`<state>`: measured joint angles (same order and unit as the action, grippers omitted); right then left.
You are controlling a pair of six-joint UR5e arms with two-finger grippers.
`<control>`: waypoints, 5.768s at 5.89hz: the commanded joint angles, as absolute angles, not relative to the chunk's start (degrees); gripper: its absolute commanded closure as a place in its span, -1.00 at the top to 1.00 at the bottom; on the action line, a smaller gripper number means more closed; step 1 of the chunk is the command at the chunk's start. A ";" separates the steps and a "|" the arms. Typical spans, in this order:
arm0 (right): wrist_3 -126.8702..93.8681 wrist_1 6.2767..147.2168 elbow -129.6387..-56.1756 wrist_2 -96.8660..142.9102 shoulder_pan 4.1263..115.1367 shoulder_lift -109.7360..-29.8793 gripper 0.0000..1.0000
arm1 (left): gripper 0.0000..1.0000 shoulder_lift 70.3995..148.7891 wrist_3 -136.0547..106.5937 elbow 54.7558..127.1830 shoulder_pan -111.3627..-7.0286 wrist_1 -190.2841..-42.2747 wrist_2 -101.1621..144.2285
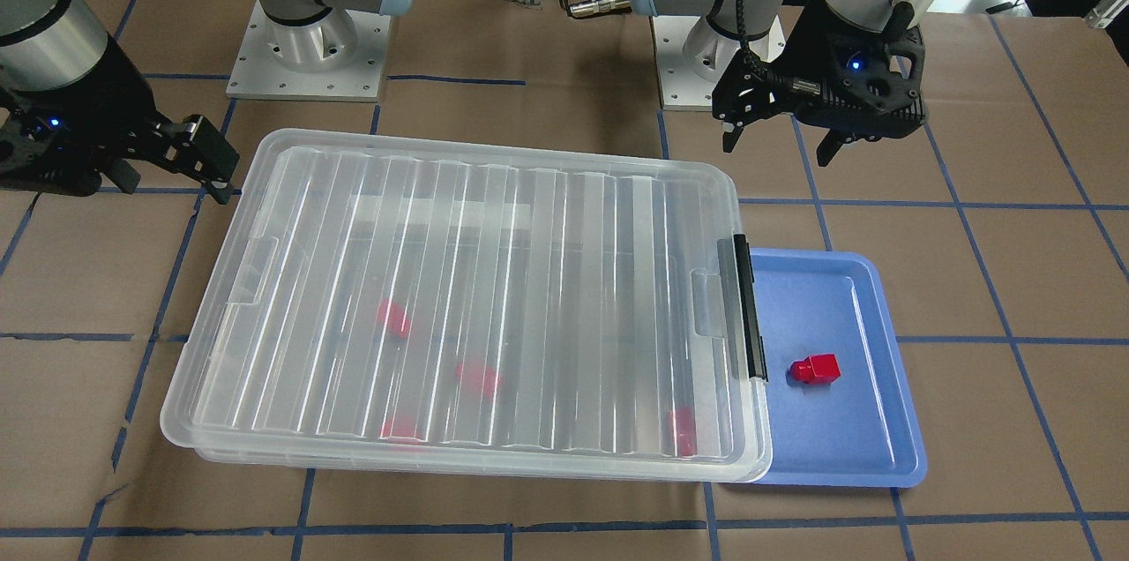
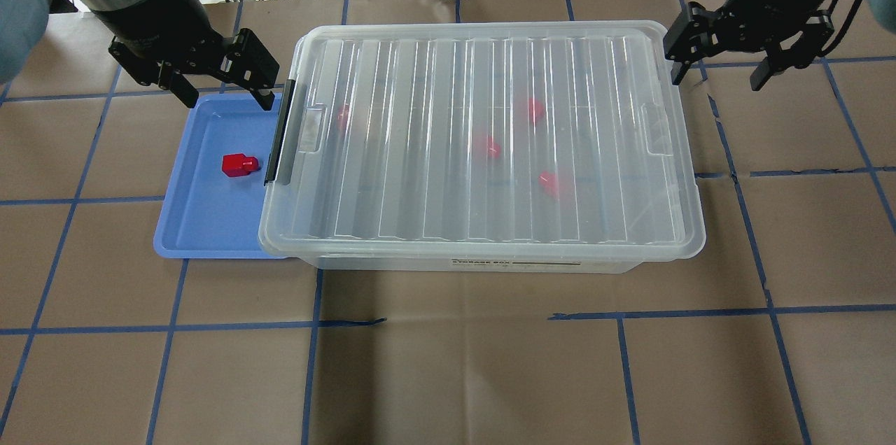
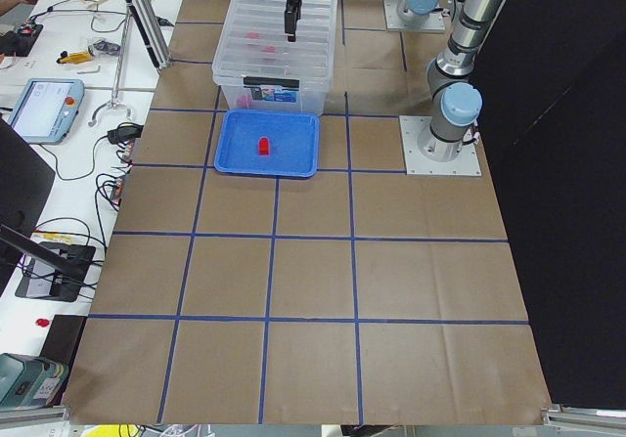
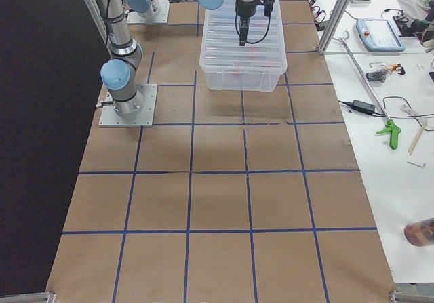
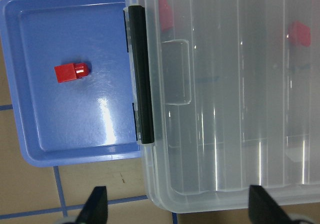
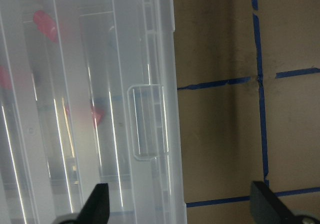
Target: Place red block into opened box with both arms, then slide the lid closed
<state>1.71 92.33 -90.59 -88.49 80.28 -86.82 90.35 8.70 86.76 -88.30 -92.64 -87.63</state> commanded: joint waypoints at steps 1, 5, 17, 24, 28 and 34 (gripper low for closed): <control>2.63 98.14 -96.73 -88.51 79.19 -86.22 1.00 | 0.97 90.26 8.70 86.66 -88.24 -92.64 -87.63; 7.47 109.24 -105.20 -90.60 79.01 -85.17 1.00 | 0.97 90.26 19.62 87.01 -87.54 -91.85 -87.71; 29.24 111.27 -104.94 -93.25 61.80 -84.82 1.00 | 0.97 93.60 100.62 88.67 -76.40 -89.13 -90.70; 20.79 104.13 -95.85 -92.47 62.90 -87.01 1.00 | 0.97 111.94 105.18 94.39 -75.59 -66.30 -90.79; -3.19 90.10 -82.36 -92.20 86.07 -86.84 1.00 | 0.97 117.85 105.30 98.52 -75.67 -56.88 -92.80; -11.16 88.42 -81.48 -90.78 92.90 -86.13 1.00 | -0.79 117.44 105.47 100.55 -76.11 -54.14 -93.16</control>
<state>-11.21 88.43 -81.54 -89.92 93.22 -86.21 118.42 105.47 100.72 -75.95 -54.12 -92.98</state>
